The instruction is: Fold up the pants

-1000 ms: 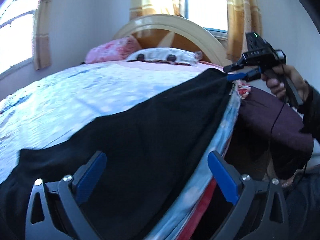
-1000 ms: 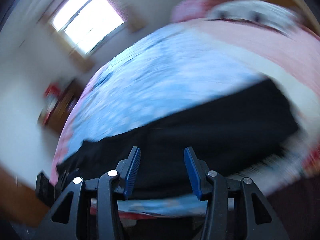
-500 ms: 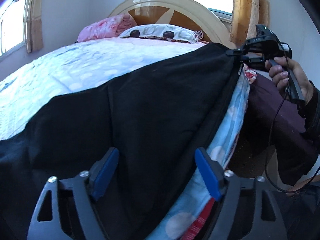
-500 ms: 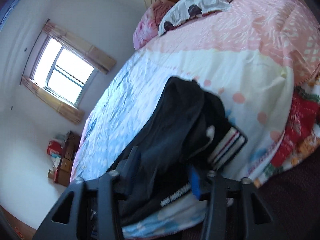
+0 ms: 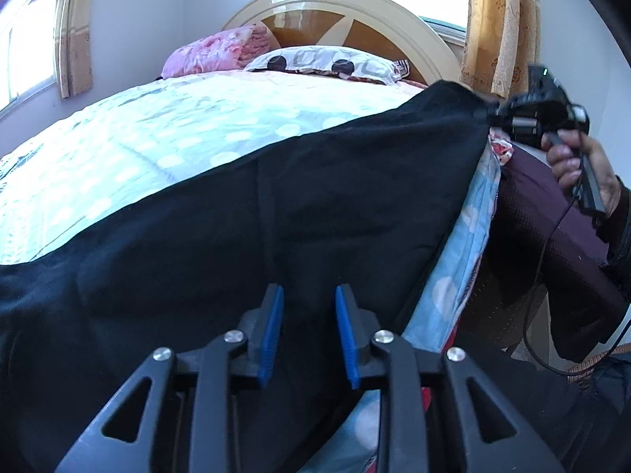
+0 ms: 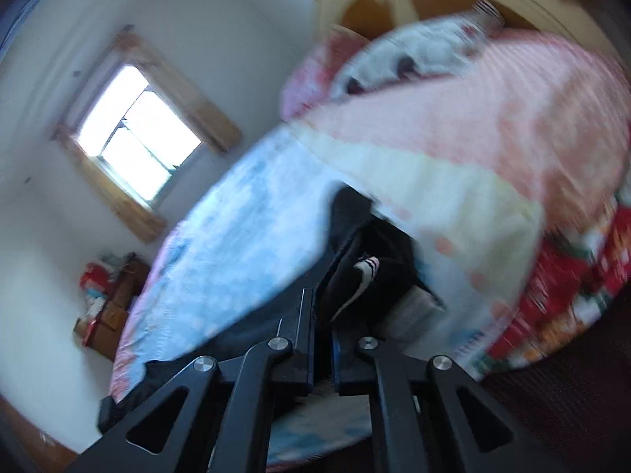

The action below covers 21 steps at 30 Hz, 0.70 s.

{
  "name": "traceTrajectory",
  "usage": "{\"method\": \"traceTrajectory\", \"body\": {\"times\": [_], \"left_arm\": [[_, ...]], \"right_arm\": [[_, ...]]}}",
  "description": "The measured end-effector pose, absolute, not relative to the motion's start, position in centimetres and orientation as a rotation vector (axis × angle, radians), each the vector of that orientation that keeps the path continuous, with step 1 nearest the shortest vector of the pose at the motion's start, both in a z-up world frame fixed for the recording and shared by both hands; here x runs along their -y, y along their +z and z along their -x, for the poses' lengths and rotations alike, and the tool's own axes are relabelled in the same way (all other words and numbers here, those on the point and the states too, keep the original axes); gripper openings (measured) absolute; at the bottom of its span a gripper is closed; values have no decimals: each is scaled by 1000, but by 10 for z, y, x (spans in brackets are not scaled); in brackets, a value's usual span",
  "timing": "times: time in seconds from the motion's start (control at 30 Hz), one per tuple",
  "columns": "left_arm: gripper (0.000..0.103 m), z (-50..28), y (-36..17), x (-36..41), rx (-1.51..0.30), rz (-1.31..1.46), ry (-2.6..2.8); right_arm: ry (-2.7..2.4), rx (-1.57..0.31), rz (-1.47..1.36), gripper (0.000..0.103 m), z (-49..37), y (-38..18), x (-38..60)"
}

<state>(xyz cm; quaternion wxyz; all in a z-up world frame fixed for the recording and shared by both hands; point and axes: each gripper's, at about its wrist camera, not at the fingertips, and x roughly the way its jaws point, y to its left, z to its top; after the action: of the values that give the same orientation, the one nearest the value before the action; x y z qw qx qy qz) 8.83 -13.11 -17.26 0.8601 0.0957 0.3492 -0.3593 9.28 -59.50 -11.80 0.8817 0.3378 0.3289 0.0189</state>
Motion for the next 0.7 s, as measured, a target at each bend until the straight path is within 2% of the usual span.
{"method": "traceTrajectory", "body": {"times": [0.1,0.23,0.3,0.33,0.37,0.53,0.7], "left_arm": [[32,-89,-171,130,-738,-195,-755],[32,-88,-166,128,-737,-170,-761],[35,-86,-165,127,-726,-163,-767],[40,-86,-164,127,-722,-159,-770],[43,-85,-164,128,-716,-156,-771],[47,-87,-164,131,-712,-148,-779],[47,-91,-170,129,-727,-132,-774]], "right_arm": [[52,-682,-769,7,-86,-127,604],[-25,-664,-666,16,-79,-109,600],[-91,-643,-618,36,-71,-99,602],[-142,-620,-597,51,-66,-93,606],[-215,-583,-576,55,-59,-85,612],[-175,-531,-568,55,-72,-58,626],[-10,-706,-563,55,-139,-64,618]]}}
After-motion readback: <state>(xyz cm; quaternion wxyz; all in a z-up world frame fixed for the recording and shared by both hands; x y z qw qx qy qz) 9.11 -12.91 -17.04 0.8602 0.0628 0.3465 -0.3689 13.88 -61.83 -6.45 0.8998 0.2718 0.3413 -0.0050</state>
